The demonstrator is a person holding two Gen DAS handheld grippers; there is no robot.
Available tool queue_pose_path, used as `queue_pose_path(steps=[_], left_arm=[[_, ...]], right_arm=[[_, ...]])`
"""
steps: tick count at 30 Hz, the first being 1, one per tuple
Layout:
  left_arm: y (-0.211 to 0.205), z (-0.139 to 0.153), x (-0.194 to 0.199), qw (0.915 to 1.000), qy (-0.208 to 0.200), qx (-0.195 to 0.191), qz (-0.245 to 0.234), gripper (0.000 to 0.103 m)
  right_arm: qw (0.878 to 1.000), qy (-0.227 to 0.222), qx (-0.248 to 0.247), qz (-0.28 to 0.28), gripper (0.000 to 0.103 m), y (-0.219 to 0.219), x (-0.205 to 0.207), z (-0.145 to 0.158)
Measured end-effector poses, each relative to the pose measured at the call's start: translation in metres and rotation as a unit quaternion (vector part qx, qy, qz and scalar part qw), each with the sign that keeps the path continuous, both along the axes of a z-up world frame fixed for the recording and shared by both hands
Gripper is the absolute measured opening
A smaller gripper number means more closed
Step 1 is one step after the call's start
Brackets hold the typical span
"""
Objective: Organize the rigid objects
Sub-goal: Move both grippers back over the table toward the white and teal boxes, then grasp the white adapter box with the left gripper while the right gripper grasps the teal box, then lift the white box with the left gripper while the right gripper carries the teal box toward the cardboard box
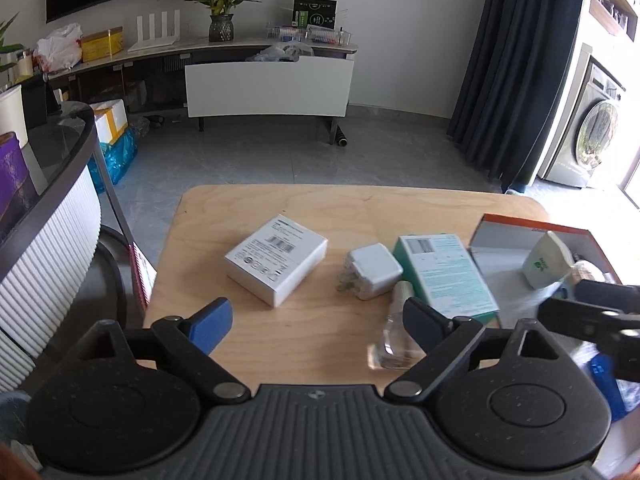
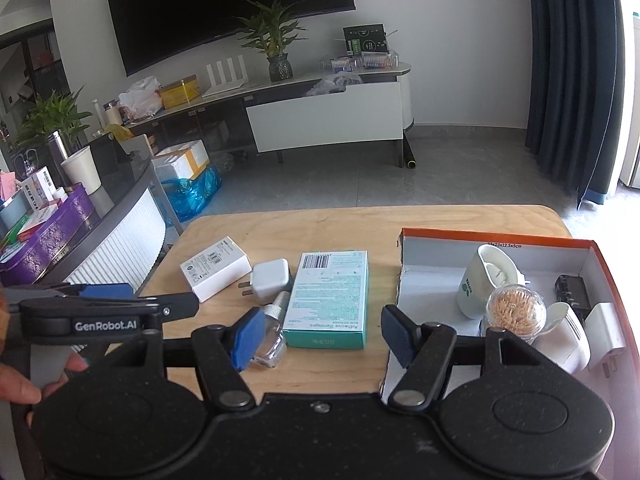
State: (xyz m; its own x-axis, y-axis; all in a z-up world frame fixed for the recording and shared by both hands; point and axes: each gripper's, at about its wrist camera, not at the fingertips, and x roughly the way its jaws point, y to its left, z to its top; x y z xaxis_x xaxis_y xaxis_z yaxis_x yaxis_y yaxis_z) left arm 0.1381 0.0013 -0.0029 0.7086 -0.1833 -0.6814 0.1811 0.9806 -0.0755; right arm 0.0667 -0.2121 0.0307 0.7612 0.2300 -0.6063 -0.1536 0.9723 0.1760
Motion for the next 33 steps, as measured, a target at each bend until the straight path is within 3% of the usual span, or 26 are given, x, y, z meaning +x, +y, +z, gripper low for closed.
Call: queue_pose_path(steps=[3,9,16,18,20,21,22,33], left_arm=[[0.008,-0.012,0.025,0.9998,0.009,0.016,-0.001,0.095],[0.002,-0.036,0.061,0.9959,0.005,0.076,-0.049,0.095],[0.005,-0.057,0.08,0.9938,0.007,0.084,-0.073,0.096],[0.007,-0.058,0.08,0.9957,0.005,0.066,-0.066,0.093],[0.01,-0.057,0.077,0.9972,0.004,0.047,-0.058,0.08],[0.008,-0.055,0.075,0.9974,-0.003,0.049,-0.053,0.065],[0.007,-0.053,0.072,0.9975,-0.004,0.047,-0.052,0.06],[0.008,-0.039,0.038,0.9997,0.017,0.016,0.002,0.06]], right_arm=[[1.0,0.003,0.002,0.0,0.078,-0.003,0.003,-0.002],[1.0,0.014,0.005,0.001,0.078,-0.006,0.016,-0.01],[0.999,0.038,0.014,0.001,0.083,-0.002,0.043,-0.025],[0.999,0.045,0.006,0.005,0.084,0.003,0.053,-0.03],[0.998,0.054,0.003,0.006,0.084,0.007,0.065,-0.035],[0.998,0.06,0.006,0.008,0.084,0.008,0.069,-0.037],[0.998,0.066,0.009,0.006,0.085,0.009,0.074,-0.04],[0.994,0.101,-0.028,-0.008,0.085,0.033,0.12,-0.064]])
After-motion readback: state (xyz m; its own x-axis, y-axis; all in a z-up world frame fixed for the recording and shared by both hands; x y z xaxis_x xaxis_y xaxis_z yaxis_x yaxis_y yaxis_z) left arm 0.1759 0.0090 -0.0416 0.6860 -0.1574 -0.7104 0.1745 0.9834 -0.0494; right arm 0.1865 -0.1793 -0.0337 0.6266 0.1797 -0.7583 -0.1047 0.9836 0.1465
